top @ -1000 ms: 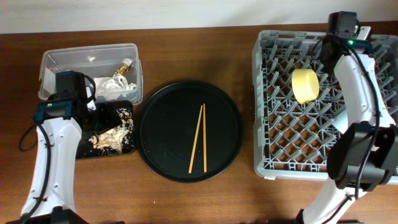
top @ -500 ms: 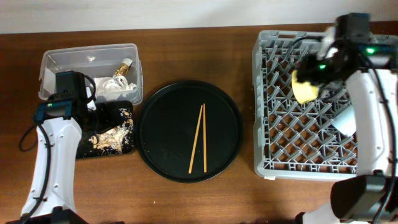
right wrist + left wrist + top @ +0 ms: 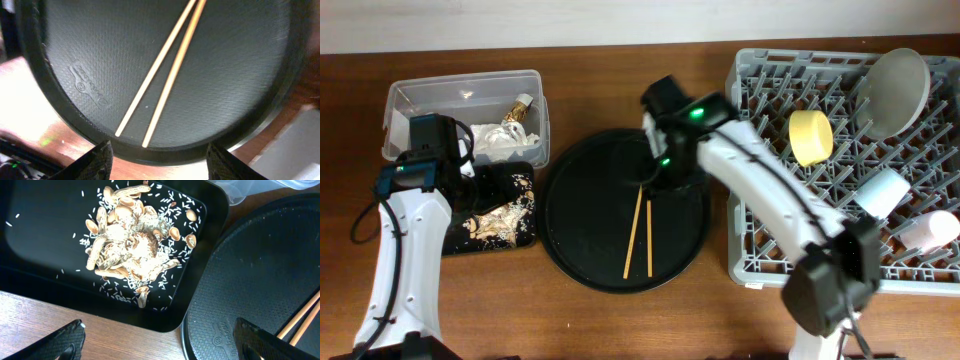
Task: Sort waste into correct bins and load items into the dishwasher rack
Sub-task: 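Reach the right gripper to the round tray and grasp one chopstick, then carry the chopstick to the rack and drop it along the left edge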
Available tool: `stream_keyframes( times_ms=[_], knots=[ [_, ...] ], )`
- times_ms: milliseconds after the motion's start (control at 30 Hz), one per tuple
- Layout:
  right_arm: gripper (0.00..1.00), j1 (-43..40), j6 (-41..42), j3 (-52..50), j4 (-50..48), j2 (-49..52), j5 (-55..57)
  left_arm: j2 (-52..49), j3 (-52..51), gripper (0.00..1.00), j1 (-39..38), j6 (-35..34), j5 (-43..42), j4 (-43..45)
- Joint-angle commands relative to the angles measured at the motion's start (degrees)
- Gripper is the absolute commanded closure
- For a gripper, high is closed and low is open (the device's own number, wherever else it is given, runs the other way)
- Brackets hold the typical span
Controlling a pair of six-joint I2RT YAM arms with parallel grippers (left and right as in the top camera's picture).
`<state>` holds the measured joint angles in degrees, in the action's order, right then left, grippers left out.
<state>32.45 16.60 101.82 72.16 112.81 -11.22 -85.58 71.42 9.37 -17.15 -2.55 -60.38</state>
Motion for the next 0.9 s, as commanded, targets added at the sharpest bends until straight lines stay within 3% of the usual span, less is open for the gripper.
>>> stream_keyframes(
  times_ms=[0, 167, 467, 600, 667, 867],
  knots=[
    [0.38, 3.54, 6.95, -0.42, -0.22, 5.86, 3.80, 0.96, 0.24, 0.06, 0.17, -0.15, -0.22, 0.09],
    [0.39, 4.74, 10.95, -1.36, -1.92, 12.74, 4.44, 0.96, 0.24, 0.06, 0.17, -0.15, -0.22, 0.09],
    [0.45, 4.68, 15.45, -12.00, -9.35, 13.25, 7.89, 0.96, 0.24, 0.05, 0.17, -0.13, -0.20, 0.09],
    [0.60, 4.68, 15.43, -15.52, -11.56, 13.25, 7.85, 0.96, 0.24, 0.06, 0.17, -0.15, -0.22, 0.11],
    [0.74, 4.68, 15.43, -16.02, -11.56, 13.25, 7.85, 0.96, 0.24, 0.06, 0.17, -0.15, -0.20, 0.11],
    [0.93, 4.57, 15.39, -15.72, -11.65, 13.11, 7.23, 0.96, 0.24, 0.06, 0.17, -0.15, -0.22, 0.09]
  ],
)
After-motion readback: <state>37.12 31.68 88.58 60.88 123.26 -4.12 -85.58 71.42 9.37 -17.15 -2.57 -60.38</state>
